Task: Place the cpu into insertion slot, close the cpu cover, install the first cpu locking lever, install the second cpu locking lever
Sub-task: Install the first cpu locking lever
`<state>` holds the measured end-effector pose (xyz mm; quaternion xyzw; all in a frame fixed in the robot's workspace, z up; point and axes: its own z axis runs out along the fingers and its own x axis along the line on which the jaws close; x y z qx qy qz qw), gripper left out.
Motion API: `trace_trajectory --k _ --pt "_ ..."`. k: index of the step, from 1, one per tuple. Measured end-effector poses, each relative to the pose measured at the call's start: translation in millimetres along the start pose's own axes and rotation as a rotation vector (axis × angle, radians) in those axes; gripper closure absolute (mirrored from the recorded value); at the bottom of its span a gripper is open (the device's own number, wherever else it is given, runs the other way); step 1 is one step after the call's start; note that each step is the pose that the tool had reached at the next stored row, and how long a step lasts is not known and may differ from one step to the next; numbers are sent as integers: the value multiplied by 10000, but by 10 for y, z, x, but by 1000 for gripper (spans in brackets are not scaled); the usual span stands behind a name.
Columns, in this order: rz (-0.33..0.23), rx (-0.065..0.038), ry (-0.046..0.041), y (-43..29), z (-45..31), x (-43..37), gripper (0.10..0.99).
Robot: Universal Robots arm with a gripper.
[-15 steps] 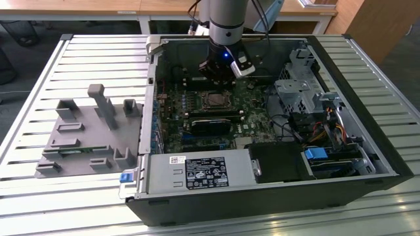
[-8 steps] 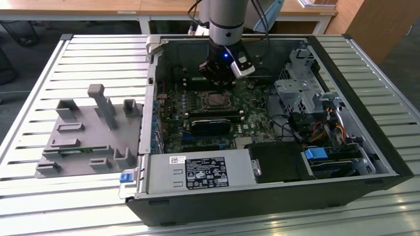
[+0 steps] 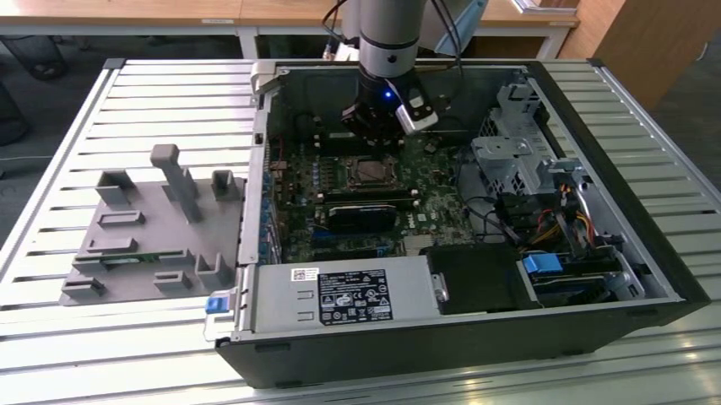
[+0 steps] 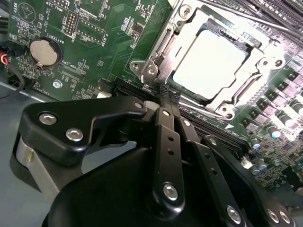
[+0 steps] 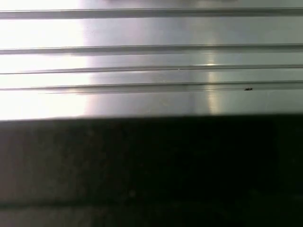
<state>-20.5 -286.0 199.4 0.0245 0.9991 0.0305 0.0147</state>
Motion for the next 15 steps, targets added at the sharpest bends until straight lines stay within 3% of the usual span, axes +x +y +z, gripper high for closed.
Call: trace_trajectory --k 4,8,15 --pt "1 24 5 -1 -4 -2 980" --pt "-5 112 3 -2 1 -6 980" --pt "-3 124 4 -1 34 -22 980"
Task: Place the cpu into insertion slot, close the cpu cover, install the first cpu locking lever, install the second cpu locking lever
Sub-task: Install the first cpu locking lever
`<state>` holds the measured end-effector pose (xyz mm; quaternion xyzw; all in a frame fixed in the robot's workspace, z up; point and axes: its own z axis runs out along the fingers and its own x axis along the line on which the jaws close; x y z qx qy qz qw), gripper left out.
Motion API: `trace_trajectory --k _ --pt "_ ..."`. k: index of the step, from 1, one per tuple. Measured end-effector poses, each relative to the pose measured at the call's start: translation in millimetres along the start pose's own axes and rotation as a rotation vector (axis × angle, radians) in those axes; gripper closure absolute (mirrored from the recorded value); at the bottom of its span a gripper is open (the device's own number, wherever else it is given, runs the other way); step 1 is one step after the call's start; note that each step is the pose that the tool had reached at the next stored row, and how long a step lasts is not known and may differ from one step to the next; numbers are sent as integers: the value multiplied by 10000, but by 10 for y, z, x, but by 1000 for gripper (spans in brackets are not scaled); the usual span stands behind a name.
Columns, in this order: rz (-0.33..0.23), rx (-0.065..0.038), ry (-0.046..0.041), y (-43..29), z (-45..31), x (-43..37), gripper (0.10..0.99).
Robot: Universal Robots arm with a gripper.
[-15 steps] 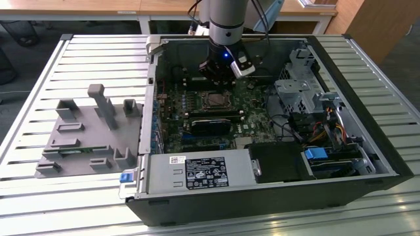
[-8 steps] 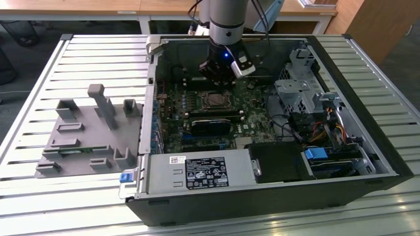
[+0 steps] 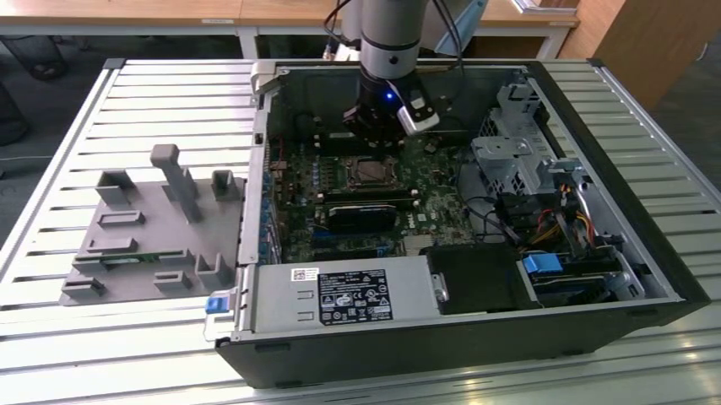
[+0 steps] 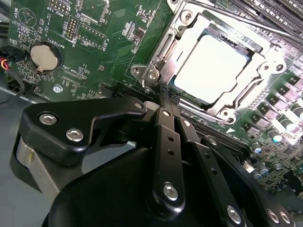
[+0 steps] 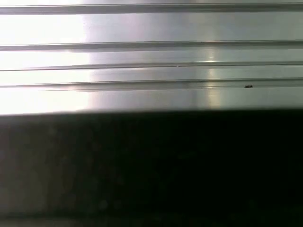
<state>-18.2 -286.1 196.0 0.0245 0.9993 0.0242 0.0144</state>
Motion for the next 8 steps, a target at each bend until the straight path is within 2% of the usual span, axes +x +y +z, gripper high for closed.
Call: trace_trajectory --k 5,8 --pt "0 -11 -8 4 -8 -4 980" --pt "-1 -3 -2 6 -83 -5 980"
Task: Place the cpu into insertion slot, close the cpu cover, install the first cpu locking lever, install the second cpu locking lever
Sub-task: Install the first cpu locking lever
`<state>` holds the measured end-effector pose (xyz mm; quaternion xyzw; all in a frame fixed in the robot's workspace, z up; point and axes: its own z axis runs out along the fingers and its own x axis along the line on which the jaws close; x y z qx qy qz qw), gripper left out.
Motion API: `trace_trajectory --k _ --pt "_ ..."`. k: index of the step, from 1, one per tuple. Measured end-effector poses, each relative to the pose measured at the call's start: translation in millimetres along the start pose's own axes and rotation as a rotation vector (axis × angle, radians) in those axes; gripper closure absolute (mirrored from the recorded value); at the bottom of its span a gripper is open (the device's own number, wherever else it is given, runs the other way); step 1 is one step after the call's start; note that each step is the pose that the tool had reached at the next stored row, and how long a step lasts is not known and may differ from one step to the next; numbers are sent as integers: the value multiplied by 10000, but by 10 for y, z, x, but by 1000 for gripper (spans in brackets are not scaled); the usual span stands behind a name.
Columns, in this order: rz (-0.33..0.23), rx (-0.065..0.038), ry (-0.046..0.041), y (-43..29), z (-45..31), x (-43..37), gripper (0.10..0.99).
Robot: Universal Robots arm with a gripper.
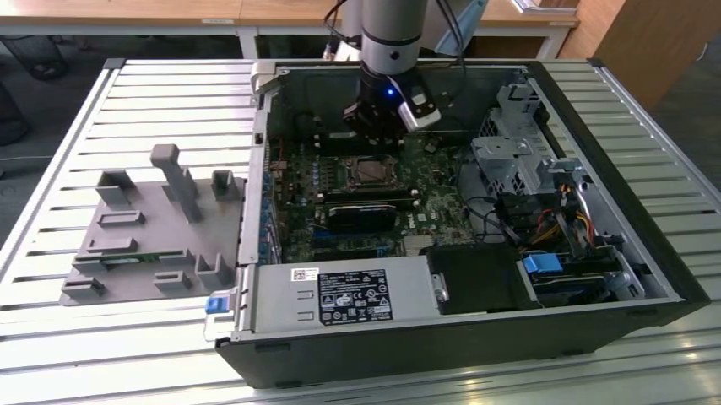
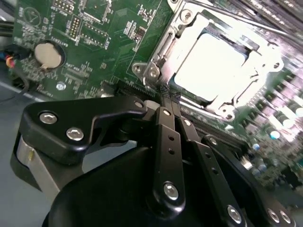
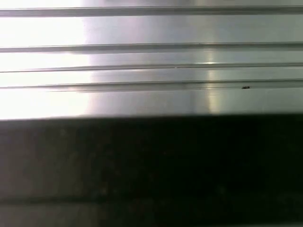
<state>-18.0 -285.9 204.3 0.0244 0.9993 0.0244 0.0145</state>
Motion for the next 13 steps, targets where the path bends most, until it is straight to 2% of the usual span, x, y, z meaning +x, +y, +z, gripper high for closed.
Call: trace_trajectory --k 4,13 --pt "0 1 1 6 -124 -3 980" --pt "0 -1 -1 -32 -134 -6 980"
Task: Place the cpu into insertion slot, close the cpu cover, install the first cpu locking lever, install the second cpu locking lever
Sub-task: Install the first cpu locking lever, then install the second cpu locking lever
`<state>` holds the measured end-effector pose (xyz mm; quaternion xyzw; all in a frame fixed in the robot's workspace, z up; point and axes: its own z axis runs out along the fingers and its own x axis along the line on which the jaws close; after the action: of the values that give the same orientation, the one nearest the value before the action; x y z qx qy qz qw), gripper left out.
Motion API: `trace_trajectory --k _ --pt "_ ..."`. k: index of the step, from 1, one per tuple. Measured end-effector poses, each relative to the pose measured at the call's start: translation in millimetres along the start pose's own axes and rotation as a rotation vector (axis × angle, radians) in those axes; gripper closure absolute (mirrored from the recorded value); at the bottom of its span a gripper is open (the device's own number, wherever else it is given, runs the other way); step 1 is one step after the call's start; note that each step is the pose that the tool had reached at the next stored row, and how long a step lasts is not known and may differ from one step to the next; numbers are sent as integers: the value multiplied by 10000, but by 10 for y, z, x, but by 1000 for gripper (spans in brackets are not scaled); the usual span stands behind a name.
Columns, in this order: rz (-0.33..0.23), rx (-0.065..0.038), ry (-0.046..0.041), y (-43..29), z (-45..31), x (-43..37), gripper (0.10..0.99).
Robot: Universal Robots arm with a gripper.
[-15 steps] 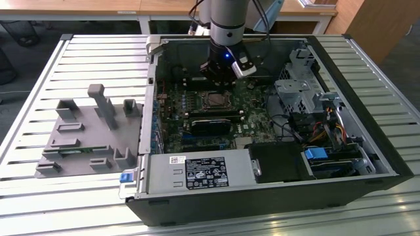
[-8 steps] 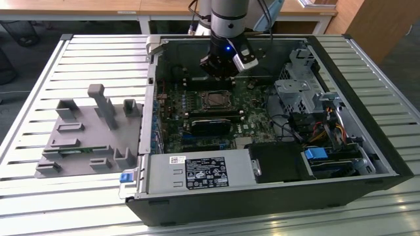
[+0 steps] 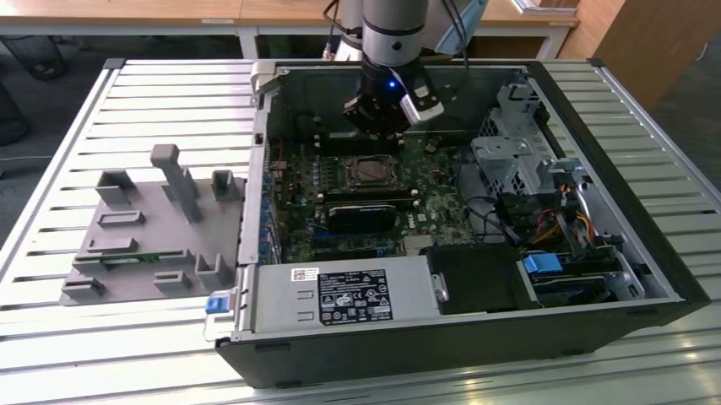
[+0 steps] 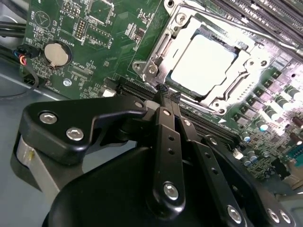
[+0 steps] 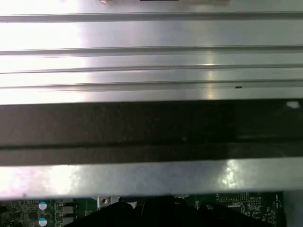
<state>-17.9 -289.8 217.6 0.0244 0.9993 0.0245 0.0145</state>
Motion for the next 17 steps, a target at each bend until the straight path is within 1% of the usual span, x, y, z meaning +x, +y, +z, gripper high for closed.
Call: trace_trajectory --k 10,17 --pt "0 1 1 -32 -1 -10 980" --pt "0 1 1 -68 -2 -14 980"
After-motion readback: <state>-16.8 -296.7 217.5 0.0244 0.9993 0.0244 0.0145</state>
